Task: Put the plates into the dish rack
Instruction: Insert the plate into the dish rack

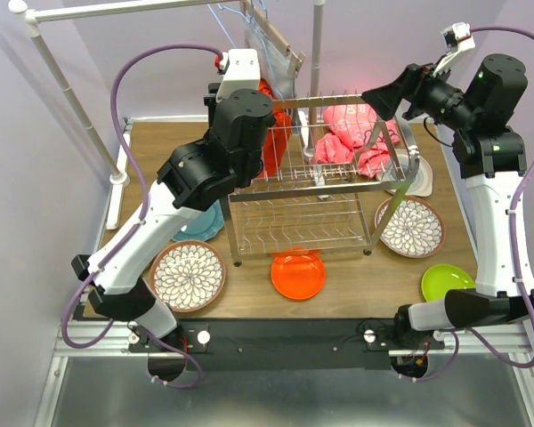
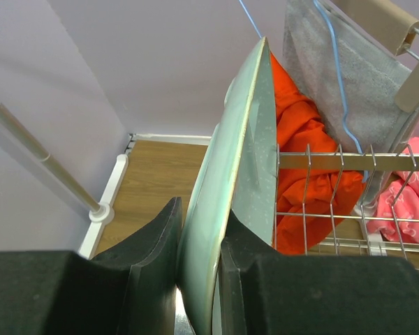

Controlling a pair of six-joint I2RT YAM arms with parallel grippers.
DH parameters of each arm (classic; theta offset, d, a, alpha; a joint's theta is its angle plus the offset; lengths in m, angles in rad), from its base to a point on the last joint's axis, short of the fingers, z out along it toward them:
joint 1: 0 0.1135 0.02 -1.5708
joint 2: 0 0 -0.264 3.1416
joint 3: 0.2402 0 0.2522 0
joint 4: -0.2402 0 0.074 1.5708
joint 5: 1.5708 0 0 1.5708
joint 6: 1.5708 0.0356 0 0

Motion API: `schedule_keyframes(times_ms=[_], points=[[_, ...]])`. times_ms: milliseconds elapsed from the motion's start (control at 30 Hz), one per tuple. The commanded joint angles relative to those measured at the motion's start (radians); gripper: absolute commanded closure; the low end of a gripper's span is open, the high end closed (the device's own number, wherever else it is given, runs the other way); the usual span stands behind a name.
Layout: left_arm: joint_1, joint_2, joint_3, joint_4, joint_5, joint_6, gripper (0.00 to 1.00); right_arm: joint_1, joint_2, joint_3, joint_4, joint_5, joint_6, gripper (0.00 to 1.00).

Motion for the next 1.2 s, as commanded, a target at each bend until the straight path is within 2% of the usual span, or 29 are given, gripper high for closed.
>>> schedule_keyframes(times_ms=[0,433,767,1167], points=[[-0.003,-0.012,-0.024,-0.003,0.007,-0.048,1.00,-0.001,-0.003,-0.003,0.008,-0.004,0.014,0.00],[-0.020,-0.009,-0.043,-0.074,0.018,-0.087,0.97,-0.001,-0.012,-0.013,0.009,-0.004,0.016,0.00],[-0.042,0.002,-0.051,-0.132,0.012,-0.140,0.84,-0.001,-0.020,-0.019,0.009,-0.002,0.016,0.00],[-0.066,0.014,-0.069,-0.184,0.003,-0.198,0.76,-0.003,-0.025,-0.022,0.011,-0.007,0.017,0.00]])
